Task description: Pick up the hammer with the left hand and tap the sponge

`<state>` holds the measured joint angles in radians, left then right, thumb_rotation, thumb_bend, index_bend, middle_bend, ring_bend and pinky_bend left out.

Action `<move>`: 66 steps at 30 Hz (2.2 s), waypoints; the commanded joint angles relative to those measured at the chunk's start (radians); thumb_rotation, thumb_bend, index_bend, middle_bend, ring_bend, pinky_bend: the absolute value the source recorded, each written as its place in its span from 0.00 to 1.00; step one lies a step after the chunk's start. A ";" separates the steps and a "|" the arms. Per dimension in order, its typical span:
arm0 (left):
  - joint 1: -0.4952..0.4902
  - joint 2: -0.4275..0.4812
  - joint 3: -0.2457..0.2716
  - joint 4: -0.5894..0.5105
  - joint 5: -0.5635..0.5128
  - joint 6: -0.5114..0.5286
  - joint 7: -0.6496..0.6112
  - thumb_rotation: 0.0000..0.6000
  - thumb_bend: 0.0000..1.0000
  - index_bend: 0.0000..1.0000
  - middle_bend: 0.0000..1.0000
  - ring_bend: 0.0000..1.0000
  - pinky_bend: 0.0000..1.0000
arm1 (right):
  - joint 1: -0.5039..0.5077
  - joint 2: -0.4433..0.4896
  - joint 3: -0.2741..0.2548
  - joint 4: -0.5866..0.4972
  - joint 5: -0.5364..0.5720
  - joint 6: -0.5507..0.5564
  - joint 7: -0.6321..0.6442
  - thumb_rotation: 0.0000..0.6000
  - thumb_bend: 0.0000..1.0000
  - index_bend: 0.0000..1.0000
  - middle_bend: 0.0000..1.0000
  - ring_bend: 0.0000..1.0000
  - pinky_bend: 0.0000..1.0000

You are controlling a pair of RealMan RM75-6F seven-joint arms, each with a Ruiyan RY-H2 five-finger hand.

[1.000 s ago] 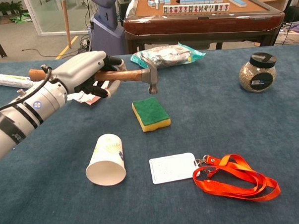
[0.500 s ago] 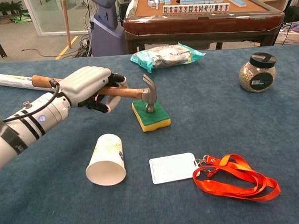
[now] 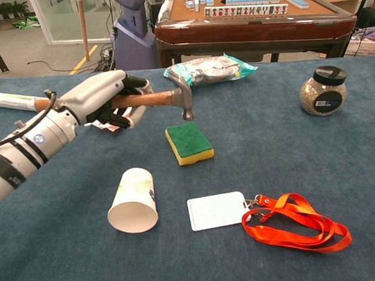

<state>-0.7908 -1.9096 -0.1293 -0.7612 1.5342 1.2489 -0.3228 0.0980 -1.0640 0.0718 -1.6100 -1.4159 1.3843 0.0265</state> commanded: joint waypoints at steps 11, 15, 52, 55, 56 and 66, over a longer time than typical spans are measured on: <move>0.093 0.062 0.102 0.033 0.079 0.090 -0.073 1.00 0.62 0.82 0.95 0.77 0.78 | -0.001 0.000 -0.002 -0.005 -0.005 0.002 -0.007 1.00 0.37 0.46 0.45 0.39 0.29; 0.102 0.051 0.126 0.092 0.099 0.096 -0.070 1.00 0.62 0.81 0.94 0.76 0.78 | -0.001 0.000 -0.002 -0.005 -0.003 0.003 -0.006 1.00 0.37 0.46 0.45 0.39 0.29; 0.213 0.326 0.090 -0.248 -0.055 -0.045 0.082 0.96 0.41 0.17 0.17 0.12 0.15 | 0.003 0.005 -0.008 -0.008 -0.014 -0.006 0.005 1.00 0.37 0.46 0.45 0.39 0.29; 0.239 0.370 0.072 -0.322 -0.087 -0.031 0.105 1.00 0.41 0.21 0.18 0.17 0.15 | 0.003 0.007 -0.009 -0.007 -0.014 -0.009 0.010 1.00 0.37 0.46 0.45 0.39 0.29; 0.253 0.384 0.066 -0.341 -0.093 -0.012 0.104 1.00 0.41 0.24 0.20 0.20 0.15 | 0.004 0.008 -0.010 -0.007 -0.013 -0.012 0.012 1.00 0.37 0.46 0.45 0.39 0.29; 0.394 0.514 0.046 -0.514 -0.211 0.065 0.206 1.00 0.41 0.29 0.23 0.23 0.15 | 0.005 0.006 -0.023 0.003 -0.070 0.011 0.027 1.00 0.37 0.46 0.45 0.39 0.29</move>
<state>-0.4328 -1.4253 -0.0774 -1.2321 1.3526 1.2902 -0.1454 0.1029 -1.0561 0.0526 -1.6119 -1.4737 1.3874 0.0480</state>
